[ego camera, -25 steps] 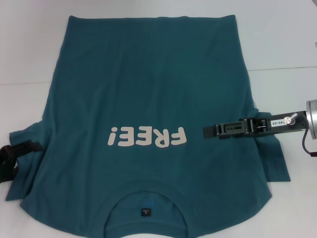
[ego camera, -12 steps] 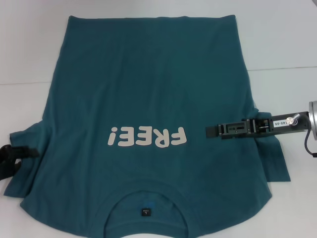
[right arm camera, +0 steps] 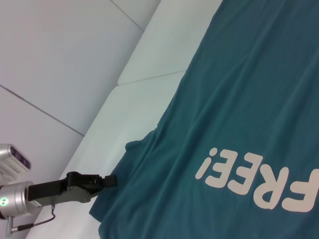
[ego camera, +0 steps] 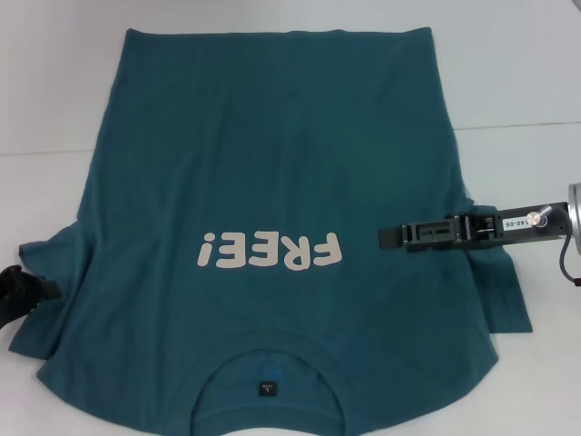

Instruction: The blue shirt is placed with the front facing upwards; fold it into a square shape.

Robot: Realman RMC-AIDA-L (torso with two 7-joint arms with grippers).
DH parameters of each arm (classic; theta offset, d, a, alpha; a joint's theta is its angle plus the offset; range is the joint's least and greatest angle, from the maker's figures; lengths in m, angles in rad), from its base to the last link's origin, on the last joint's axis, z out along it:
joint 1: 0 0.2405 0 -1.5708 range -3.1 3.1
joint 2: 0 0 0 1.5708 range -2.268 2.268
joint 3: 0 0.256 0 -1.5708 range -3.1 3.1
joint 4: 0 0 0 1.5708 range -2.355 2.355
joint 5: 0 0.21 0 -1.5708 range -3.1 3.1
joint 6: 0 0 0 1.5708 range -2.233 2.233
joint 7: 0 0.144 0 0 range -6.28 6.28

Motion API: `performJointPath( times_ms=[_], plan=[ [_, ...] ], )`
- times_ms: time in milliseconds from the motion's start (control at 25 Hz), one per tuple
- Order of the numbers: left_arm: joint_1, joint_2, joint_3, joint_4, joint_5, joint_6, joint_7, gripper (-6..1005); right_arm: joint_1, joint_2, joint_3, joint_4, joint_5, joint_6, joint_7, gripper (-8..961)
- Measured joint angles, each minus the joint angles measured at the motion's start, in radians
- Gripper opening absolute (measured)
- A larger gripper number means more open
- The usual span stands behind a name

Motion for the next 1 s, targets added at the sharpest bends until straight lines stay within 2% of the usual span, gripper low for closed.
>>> performJointPath(
  times_ms=[360,560,1000],
  plan=[
    [-0.002,0.011,0.0,0.003,0.0,0.055,0.038,11,0.0,-0.002,0.004,0.001,0.0,-0.002,0.002,876],
    [-0.004,0.013,-0.009,0.003,-0.003,0.071,0.049,10,0.0,-0.002,0.004,0.001,0.0,0.0,0.002,874],
    [-0.011,0.041,-0.203,0.001,-0.036,0.282,0.127,9,0.001,-0.002,0.004,0.003,0.0,-0.001,0.003,871]
  ],
)
